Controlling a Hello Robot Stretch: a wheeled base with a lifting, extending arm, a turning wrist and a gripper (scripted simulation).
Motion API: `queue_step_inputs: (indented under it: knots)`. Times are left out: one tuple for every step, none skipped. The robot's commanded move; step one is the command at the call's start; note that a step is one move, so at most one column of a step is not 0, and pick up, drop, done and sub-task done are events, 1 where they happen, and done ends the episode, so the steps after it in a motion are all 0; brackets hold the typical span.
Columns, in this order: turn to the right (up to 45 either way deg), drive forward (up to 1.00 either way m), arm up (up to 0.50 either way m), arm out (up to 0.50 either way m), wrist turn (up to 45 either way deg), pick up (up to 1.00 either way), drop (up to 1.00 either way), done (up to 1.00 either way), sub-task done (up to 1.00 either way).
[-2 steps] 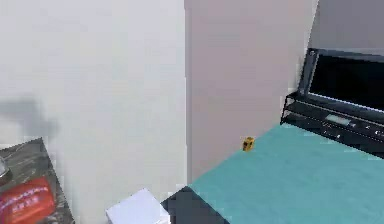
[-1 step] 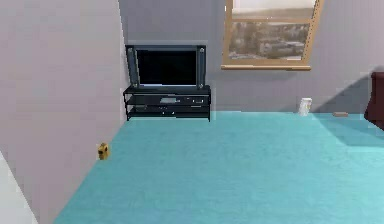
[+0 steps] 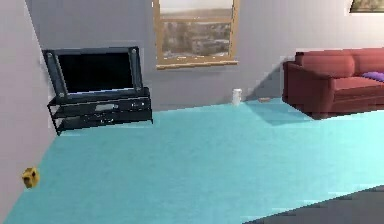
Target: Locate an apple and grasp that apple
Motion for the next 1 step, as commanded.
queue_step_inputs:
  knots:
    - [0.0,0.15,0.00,0.00,0.0,0.00,0.00,0.00,0.00]
